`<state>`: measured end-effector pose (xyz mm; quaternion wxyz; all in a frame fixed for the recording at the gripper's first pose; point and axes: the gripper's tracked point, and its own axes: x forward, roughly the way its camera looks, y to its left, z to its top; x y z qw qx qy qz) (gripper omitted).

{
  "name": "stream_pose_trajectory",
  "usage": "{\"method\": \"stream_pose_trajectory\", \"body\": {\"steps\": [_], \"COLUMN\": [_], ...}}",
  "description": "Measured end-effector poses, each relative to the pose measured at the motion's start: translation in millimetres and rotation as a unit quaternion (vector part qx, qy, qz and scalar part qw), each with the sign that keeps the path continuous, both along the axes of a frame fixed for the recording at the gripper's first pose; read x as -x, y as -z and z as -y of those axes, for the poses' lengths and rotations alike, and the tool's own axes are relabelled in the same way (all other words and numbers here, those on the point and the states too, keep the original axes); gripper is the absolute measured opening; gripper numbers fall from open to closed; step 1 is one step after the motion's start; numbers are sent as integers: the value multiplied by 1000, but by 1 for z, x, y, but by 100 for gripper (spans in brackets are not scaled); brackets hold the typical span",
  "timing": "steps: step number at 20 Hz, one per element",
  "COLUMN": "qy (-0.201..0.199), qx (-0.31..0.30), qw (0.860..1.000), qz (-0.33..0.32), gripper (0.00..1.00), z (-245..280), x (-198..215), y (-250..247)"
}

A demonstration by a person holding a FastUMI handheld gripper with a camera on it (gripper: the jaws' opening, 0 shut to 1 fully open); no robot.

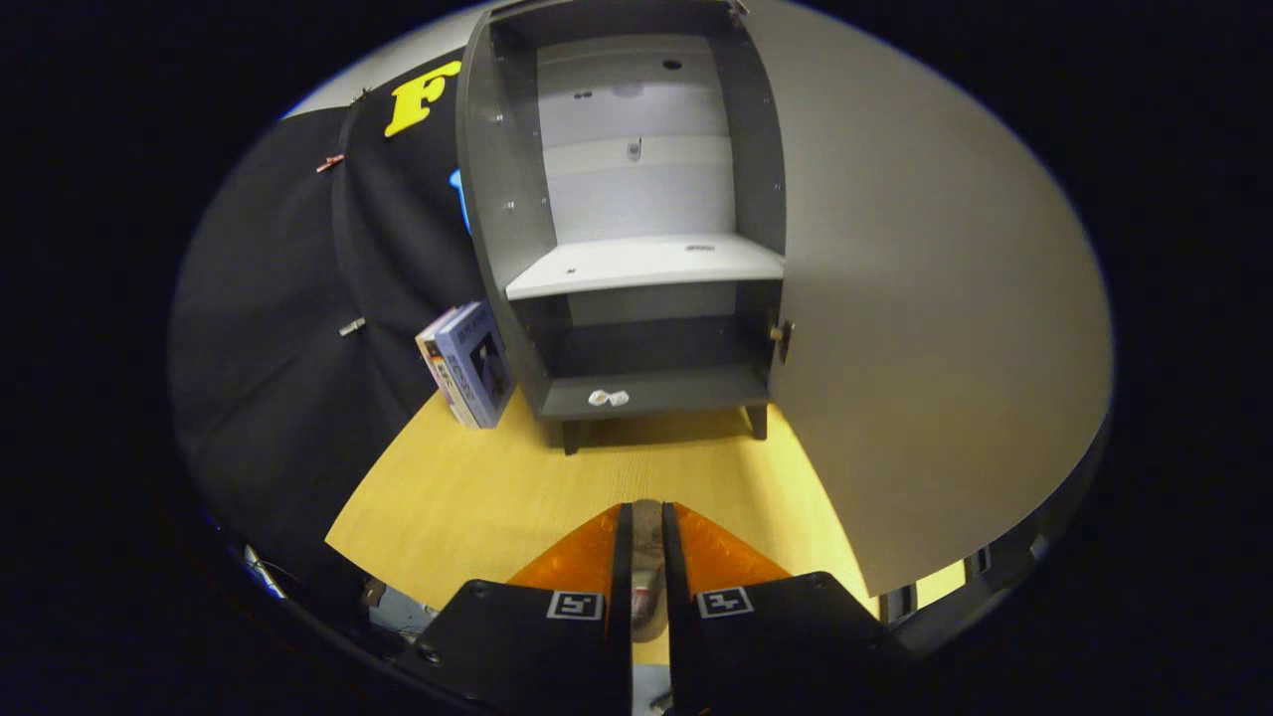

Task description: Open the shoe cabinet door, grab the shoes and put them into the shoe cabinet, then close the shoe cabinet door.

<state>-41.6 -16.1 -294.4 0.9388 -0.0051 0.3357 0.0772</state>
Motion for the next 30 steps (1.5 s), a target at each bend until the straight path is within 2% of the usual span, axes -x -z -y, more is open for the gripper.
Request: {"method": "stream_pose_trajectory", "body": {"steps": [5,13,22,30], "qy": [15,26,38,51], "qx": [-4,-5,20,23], "qw": [997,989,988,991], "qz": [-71,-147,-148,-123], "gripper": [19,20,19,19], "z": [-15,-30,-32,-34], "x": [7,20,13,-16], "y": [70,164,214,234]}}
